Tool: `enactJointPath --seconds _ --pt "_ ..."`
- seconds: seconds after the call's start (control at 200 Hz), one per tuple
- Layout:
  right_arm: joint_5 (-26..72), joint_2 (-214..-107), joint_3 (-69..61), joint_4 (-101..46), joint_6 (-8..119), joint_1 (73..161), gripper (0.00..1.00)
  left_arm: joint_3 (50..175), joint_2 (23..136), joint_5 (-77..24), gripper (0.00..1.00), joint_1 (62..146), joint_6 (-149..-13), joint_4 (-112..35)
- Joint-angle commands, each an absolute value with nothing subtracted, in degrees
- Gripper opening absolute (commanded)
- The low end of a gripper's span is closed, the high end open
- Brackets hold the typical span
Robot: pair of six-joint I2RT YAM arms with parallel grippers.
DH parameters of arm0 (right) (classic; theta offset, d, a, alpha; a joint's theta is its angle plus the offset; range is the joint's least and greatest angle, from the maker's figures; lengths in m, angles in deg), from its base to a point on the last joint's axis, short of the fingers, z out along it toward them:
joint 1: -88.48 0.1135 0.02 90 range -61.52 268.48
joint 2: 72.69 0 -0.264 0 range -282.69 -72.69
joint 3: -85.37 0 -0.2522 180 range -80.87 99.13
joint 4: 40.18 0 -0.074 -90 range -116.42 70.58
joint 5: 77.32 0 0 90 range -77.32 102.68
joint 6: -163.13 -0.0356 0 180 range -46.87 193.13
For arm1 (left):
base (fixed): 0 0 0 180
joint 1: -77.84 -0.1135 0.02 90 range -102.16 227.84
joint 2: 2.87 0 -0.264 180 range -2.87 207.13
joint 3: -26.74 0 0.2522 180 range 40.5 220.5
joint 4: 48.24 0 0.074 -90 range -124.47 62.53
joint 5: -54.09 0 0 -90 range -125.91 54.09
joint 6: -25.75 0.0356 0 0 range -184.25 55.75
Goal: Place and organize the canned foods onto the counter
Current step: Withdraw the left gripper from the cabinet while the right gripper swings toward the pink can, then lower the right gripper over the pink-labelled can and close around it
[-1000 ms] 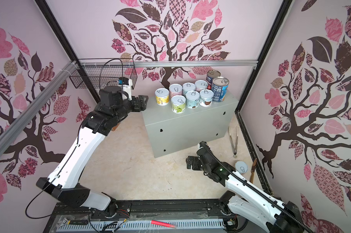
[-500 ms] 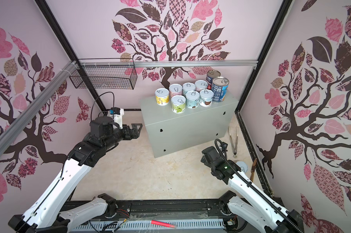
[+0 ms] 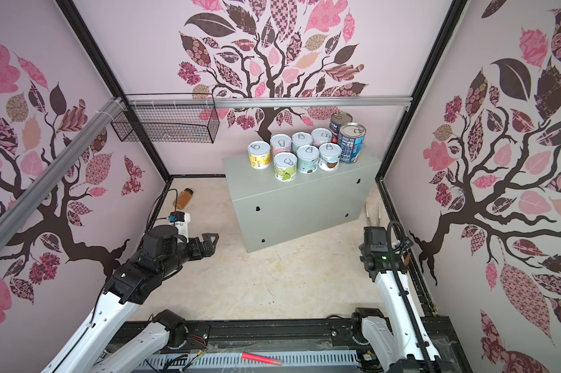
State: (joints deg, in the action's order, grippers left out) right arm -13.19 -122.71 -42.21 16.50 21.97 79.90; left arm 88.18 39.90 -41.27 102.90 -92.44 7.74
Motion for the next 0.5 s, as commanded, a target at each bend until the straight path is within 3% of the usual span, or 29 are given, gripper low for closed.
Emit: enactJointPath --seconds 0.0,0.495 --pt "-11.0 -123.37 -42.99 16.56 24.34 75.68 1.0 84.63 41.0 -41.55 0.98 102.89 -94.58 7.33" --pt "-9.32 -131.14 -43.46 11.37 27.44 71.42 1.0 83.48 37.87 -40.95 0.98 106.24 -93.68 6.49"
